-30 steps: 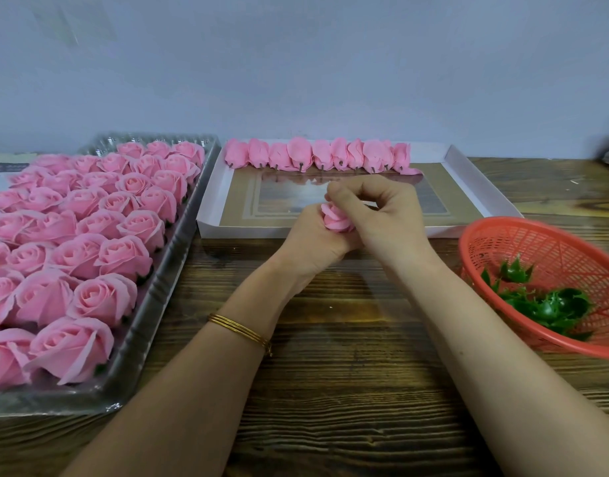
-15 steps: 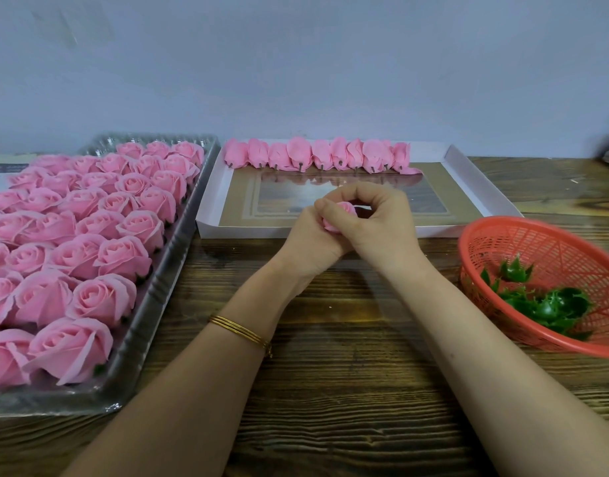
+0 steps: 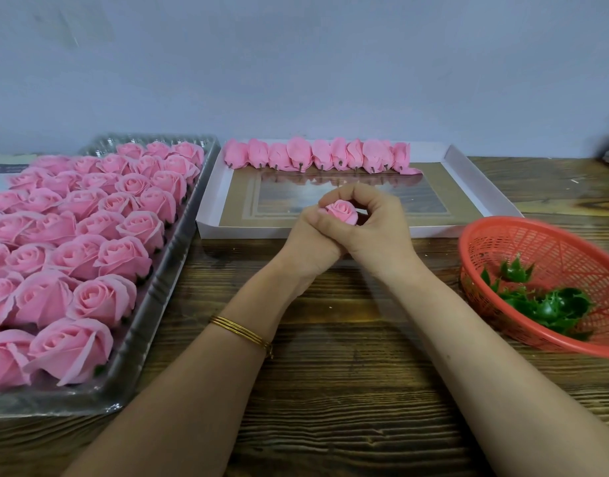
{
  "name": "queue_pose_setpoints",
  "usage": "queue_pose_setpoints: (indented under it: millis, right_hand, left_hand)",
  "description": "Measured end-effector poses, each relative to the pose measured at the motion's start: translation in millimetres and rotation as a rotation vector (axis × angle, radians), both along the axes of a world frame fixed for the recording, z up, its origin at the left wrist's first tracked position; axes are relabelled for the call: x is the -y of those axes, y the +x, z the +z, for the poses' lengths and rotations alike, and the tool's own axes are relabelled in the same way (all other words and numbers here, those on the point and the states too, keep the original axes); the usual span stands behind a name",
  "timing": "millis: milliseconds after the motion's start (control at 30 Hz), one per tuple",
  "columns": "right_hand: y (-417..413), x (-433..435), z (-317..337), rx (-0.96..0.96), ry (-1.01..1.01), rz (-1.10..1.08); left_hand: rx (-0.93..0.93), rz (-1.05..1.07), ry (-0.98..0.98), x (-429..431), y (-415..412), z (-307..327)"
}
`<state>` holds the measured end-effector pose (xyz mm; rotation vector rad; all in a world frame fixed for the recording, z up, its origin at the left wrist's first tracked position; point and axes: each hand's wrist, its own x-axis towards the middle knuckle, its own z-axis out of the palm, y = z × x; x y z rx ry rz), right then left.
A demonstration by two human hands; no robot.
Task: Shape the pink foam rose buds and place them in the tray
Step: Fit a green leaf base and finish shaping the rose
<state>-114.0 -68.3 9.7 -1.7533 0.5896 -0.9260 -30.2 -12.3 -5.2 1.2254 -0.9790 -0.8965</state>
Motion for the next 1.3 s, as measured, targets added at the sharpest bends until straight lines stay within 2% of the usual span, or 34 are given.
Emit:
queue_pose_setpoints:
  millis: [133, 300, 533, 733, 933, 1100, 1300]
  right_hand:
    - [-3, 0, 2, 0.013, 0.079, 0.067]
    - [-6, 8, 9, 0.201, 0.284, 0.072]
    - [-10, 9, 10, 0.229, 0.355, 0.139]
    - [-11, 11, 7, 0.24, 0.451, 0.207]
    - [-13, 12, 8, 0.22, 0.47, 0.251]
    - [-11, 15, 12, 0.237, 0.49, 0.182]
    - [-6, 13, 6, 0.157, 0.226, 0.069]
  left_hand:
    - [0.013, 0.02, -0.028, 4, 2, -4]
    - [0.013, 0.035, -0.007, 7, 5, -8]
    - [-0.116, -0.006, -0.009, 7, 4, -4]
    - [-0.114, -0.008, -0.024, 8, 5, -5]
    - [-0.148, -0.029, -0.04, 10, 7, -8]
    - [-0.074, -0.014, 0.007, 8, 6, -8]
    - [0.095, -0.035, 0.035, 3, 3, -3]
